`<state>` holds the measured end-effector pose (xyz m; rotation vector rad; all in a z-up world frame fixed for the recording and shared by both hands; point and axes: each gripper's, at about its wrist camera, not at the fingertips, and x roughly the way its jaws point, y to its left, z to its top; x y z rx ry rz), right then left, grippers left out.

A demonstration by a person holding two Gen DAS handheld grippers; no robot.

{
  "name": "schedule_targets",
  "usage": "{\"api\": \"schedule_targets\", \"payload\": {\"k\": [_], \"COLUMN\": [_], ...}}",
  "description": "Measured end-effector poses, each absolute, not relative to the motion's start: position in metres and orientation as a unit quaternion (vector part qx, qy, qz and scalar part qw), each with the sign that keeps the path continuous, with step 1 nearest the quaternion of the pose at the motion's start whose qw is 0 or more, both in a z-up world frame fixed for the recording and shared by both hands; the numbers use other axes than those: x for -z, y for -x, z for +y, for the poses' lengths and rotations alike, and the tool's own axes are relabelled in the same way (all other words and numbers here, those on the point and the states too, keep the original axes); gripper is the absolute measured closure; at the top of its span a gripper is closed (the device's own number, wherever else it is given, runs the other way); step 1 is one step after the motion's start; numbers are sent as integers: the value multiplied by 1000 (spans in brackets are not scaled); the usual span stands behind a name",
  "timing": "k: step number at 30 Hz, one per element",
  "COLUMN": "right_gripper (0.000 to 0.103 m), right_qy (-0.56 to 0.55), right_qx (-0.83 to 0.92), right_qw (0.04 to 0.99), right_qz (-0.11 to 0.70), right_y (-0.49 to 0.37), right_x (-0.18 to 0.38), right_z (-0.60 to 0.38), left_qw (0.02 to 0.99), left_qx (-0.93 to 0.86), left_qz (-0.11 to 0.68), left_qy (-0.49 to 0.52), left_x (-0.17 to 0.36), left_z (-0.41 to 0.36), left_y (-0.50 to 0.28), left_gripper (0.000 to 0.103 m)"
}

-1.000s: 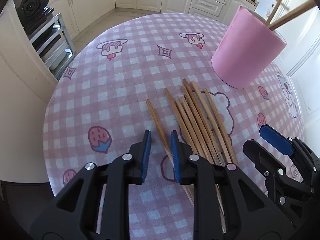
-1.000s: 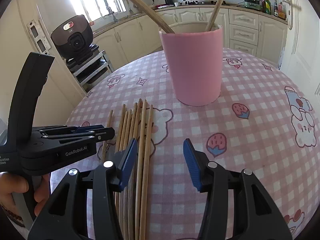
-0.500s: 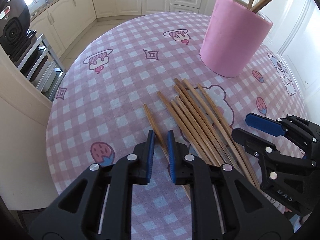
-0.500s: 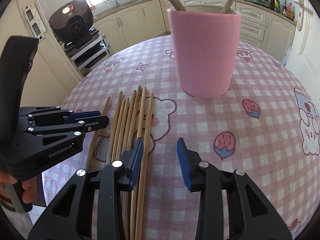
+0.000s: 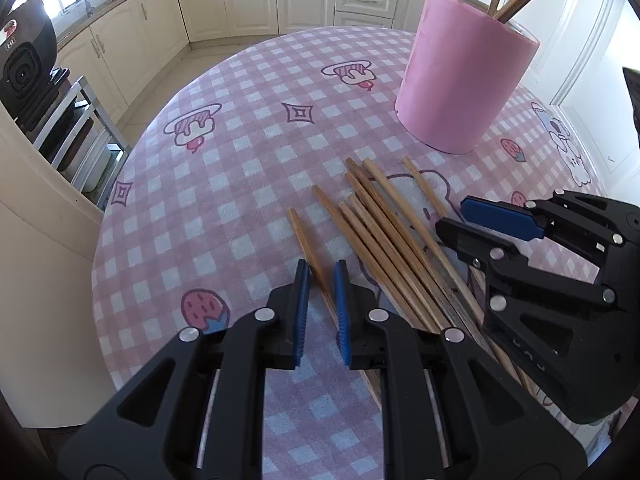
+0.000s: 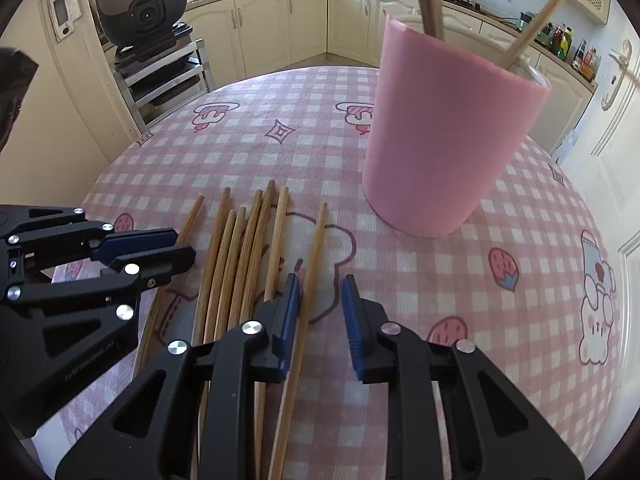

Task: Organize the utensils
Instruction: 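Close the left tool on one chopstick while the right tool grasps another chopstick, then lift the left tool's chopstick upright over the pink cup while the right tool carries its chopstick there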

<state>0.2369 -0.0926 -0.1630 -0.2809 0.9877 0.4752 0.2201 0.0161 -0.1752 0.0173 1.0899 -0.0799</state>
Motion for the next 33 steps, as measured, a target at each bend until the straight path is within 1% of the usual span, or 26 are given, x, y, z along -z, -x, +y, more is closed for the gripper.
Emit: {"api": "schedule_targets", "payload": {"k": [2,5,9,15,24,30,33], "right_gripper": [97,99,99,99,99,99,99], "right_qy": [138,126,75,22,-36,-55,-61], "right_qx": [-221,-223,-247,-271,-280,-272,-263], "right_qw": [846,848,847,855,888,908,917], "right_qz": [465,464,465,442,362,314,293], "right_y": [-239,-240,-233,-211,-178,-166,-167], "right_x": [163,163,158,134,73,39,30], "right_z": [-91,-91,-107,-131,-175,-194,-196], "left_qw": [857,860,859,867,899,914,924], "left_qx": [35,36,53,76,124,148,144], "left_qz": [514,508,506,485,405,355,332], "left_qy": [0,16,57,87,108,131,126], "left_x": [175,175,173,151,75,39,25], "left_z": [18,22,31,31,25,25,25], "left_y": [-218,-216,-210,-197,-164,-152,-151], "left_gripper": [90,92,97,98,98,98,98]}}
